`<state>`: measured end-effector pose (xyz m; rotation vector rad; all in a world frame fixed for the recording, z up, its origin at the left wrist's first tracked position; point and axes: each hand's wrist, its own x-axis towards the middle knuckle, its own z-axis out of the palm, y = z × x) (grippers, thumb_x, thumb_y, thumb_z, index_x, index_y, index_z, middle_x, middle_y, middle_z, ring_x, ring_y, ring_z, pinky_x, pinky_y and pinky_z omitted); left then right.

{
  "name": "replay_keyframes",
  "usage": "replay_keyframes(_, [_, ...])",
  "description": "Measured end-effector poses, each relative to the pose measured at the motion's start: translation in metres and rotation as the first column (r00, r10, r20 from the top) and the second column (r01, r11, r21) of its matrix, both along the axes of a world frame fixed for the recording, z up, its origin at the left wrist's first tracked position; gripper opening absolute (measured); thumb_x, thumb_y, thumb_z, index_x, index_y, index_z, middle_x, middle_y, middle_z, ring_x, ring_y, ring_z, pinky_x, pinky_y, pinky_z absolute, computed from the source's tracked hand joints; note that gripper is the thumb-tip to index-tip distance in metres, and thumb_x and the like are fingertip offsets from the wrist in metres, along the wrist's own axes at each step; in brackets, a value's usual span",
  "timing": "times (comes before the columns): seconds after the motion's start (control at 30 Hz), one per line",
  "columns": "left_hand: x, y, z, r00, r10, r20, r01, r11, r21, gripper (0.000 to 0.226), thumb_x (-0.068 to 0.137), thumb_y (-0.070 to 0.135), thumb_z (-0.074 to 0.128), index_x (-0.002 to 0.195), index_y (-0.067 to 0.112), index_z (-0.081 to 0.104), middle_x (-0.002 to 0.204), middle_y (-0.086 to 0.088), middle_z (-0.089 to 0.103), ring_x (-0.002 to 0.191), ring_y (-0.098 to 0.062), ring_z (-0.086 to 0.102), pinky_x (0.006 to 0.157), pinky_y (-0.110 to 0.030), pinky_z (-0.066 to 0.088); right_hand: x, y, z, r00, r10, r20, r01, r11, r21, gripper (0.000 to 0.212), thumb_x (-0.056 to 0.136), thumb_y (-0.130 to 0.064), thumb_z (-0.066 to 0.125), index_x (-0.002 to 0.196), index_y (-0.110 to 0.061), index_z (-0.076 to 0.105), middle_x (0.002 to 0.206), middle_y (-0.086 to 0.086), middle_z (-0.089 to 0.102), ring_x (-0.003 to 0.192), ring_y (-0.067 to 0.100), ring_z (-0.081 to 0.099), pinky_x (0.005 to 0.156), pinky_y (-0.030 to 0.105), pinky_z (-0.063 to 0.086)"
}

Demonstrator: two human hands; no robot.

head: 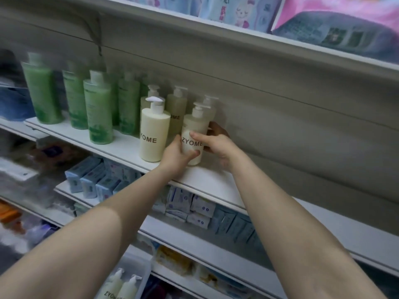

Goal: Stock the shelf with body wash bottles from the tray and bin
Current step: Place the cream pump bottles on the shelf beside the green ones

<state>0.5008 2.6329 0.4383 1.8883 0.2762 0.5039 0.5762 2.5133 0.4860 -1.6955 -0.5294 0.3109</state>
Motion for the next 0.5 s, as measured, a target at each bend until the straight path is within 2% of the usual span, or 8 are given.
replay_keyframes(0.13, [0.009,0.003,-0.001,0.997,0.070,-0.027,-0.069,0.996,0.057,0.048,0.087,0.018,0.069,0.128,0.009,0.045,0.127,-0.009,0.060,0.118,-0.026,0.057,0.098,-0.035,0.044,0.010,0.014,-0.005,1.000,0.000,0.021,-0.001,1.000,0.007,0.062,0.071,-0.023,0.088,0.125,-0.021,0.059,0.115,0.001,0.073,0.105,0.019,0.070,0.095,0.043,0.056])
replay_keyframes(0.27, [0.016,0.004,-0.003,0.992,0.109,-0.070,-0.100,0.988,0.114,0.054,0.092,0.015,0.062,0.139,0.004,0.038,0.135,-0.014,0.055,0.125,-0.030,0.051,0.101,-0.033,0.039,0.017,0.023,-0.005,0.999,-0.010,0.041,0.010,1.000,-0.002,0.055,0.076,-0.023,0.084,0.125,-0.021,0.059,0.124,0.004,0.069,0.110,0.021,0.067,0.099,0.045,0.054])
replay_keyframes(0.5, [0.021,0.001,-0.004,0.972,0.185,-0.147,-0.132,0.942,0.310,0.032,0.096,0.013,0.052,0.123,-0.002,0.044,0.123,-0.023,0.057,0.114,-0.038,0.054,0.093,-0.040,0.042,0.023,0.035,-0.006,0.996,-0.051,0.068,0.053,0.998,-0.022,0.056,0.083,-0.023,0.079,0.132,-0.017,0.054,0.131,0.007,0.065,0.114,0.024,0.064,0.100,0.048,0.053])
